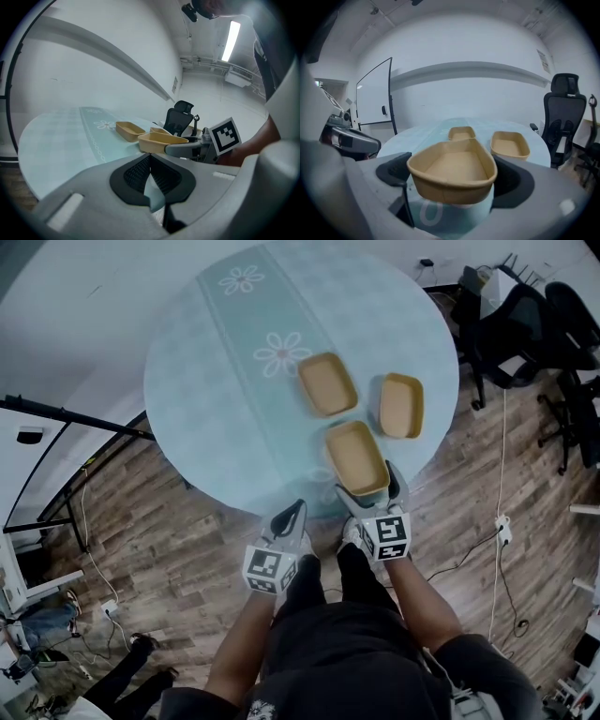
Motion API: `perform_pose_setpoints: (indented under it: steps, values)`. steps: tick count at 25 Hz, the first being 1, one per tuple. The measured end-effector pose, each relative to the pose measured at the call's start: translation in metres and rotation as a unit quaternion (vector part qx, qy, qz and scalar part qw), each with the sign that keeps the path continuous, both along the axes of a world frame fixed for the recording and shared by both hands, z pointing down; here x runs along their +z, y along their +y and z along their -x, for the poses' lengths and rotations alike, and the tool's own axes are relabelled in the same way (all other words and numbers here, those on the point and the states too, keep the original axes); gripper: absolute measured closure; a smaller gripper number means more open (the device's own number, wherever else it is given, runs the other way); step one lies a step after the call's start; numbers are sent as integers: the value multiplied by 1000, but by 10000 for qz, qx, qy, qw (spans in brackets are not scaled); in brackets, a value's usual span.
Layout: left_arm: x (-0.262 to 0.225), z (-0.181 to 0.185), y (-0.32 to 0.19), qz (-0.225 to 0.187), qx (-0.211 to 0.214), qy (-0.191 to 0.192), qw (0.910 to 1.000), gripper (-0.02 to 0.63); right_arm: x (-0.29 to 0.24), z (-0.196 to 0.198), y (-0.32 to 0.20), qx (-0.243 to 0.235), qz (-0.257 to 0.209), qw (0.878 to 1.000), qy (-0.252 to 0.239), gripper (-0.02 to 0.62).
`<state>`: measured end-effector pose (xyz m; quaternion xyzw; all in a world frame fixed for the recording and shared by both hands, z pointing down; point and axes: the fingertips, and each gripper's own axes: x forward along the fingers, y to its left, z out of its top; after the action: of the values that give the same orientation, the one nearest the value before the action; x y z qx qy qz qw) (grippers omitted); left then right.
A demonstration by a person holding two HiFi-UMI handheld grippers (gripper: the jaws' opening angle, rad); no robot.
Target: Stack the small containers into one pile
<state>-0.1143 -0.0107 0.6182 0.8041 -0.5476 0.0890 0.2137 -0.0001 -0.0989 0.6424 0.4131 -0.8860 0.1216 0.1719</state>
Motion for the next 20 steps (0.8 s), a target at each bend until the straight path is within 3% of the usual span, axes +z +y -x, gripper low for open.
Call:
perform_pose_setpoints:
  steps: [13,20]
  values:
    - [-29,-9,-15,-218,213,21,9995,601,-70,-14,-30,451,-531,9968,-389,64]
    - [-64,-18,-43,-564,355,19,9978,601,-100,-35,-48,823,-765,9929,-379,64]
